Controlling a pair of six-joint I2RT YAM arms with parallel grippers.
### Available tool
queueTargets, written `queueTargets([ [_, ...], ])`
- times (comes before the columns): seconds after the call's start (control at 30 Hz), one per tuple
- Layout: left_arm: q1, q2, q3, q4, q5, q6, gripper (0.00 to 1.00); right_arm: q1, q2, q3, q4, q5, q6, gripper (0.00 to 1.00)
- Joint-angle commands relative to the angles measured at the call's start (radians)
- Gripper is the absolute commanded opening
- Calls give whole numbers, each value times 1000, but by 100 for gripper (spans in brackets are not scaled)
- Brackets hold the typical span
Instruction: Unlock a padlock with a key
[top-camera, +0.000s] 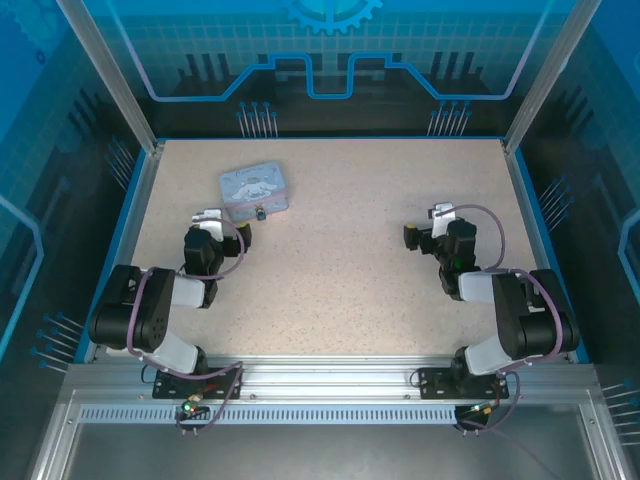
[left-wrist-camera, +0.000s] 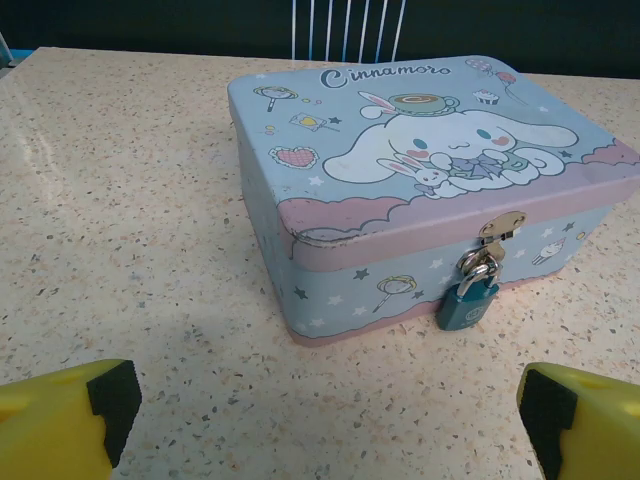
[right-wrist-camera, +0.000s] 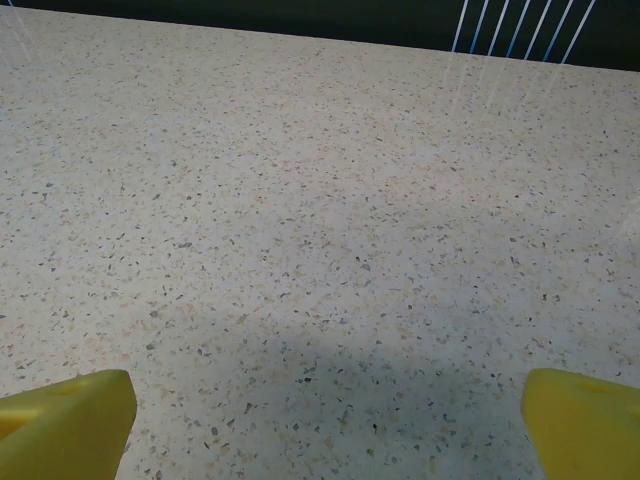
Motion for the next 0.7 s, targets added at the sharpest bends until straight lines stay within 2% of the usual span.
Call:
queueTargets([
  [0.0, 7, 4, 29, -18, 5, -2, 99, -12, 8, 19, -3, -15, -12, 100],
  [0.67, 9, 3, 58, -76, 31, 3, 99, -30, 5, 14, 2, -49, -3, 100],
])
